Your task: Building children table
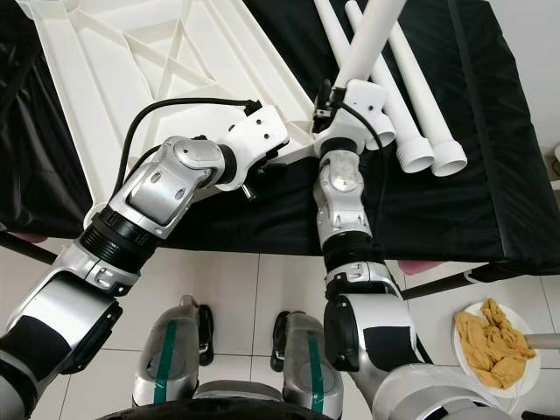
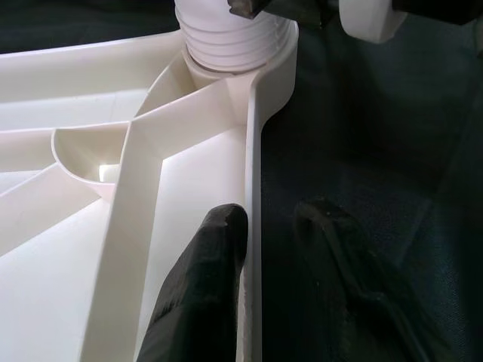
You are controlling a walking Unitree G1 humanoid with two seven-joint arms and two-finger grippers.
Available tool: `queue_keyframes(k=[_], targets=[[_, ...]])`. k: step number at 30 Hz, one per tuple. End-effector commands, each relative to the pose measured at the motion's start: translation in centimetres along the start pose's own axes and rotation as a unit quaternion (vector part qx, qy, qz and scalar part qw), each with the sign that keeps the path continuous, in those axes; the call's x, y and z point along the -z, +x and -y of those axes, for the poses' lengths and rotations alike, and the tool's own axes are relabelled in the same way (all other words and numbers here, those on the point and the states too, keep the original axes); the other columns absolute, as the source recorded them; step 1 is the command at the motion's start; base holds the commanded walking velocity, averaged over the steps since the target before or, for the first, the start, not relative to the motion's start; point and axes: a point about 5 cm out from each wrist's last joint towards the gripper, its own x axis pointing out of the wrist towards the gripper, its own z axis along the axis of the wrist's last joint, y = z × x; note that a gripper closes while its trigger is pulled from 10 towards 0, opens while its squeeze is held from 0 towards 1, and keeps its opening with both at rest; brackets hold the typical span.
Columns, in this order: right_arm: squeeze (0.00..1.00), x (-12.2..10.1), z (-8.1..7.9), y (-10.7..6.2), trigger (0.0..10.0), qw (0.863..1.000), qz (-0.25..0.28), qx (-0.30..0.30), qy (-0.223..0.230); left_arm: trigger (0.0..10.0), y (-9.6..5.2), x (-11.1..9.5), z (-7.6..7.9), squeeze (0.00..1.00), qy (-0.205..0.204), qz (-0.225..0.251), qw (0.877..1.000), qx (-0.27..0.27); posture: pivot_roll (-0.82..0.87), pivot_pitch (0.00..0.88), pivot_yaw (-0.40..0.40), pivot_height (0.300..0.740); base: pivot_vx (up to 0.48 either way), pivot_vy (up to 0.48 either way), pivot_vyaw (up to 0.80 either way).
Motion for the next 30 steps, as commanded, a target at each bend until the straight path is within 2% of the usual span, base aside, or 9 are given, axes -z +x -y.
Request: queue_keyframes(k=[1,11,12,13,14,15,30], targets=[[0.00,1.9,0.2,-1.0,10.0,0.999,-0.047,0.009,-0.004,10.0,0.1,-0.1,0.4,0.00,0.004,0.000,1.000,0.006,0.05,0.000,-0.055,0.740,0.000,0.000,0.00],[0.00,1.8,1.0,-1.4,10.0,0.998,-0.054,0.033,-0.019,10.0,0.0,0.1,0.3,0.00,0.000,0.000,1.000,0.001,0.04,0.003,-0.055,0.740,0.000,0.000,0.00],[0.05,1.7,1.1,-1.4,10.0,0.998,-0.053,0.034,-0.020,10.0,0.0,0.1,0.3,0.00,0.000,0.000,1.000,0.001,0.04,0.003,-0.055,0.740,0.000,0.000,0.00],[0.33,1.6,1.1,-1.4,10.0,0.998,-0.051,0.035,-0.021,10.0,0.0,0.0,0.3,0.00,0.000,0.000,1.000,0.001,0.04,0.006,-0.052,0.740,0.000,0.000,0.00],[0.33,1.6,1.1,-1.4,10.0,0.998,-0.051,0.035,-0.021,10.0,0.0,0.0,0.3,0.00,0.000,0.000,1.000,0.001,0.04,0.006,-0.052,0.740,0.000,0.000,0.00],[1.00,1.6,1.2,-1.4,10.0,0.998,-0.050,0.035,-0.018,10.0,0.1,0.0,0.3,0.00,0.000,0.001,1.000,0.001,0.04,0.006,-0.052,0.740,0.000,0.000,0.00],[1.00,1.1,2.0,-1.5,10.0,0.999,-0.041,0.017,-0.010,10.0,0.0,-0.1,0.1,0.00,-0.003,0.003,1.000,-0.002,0.03,0.025,-0.051,0.740,0.000,0.000,0.00]])
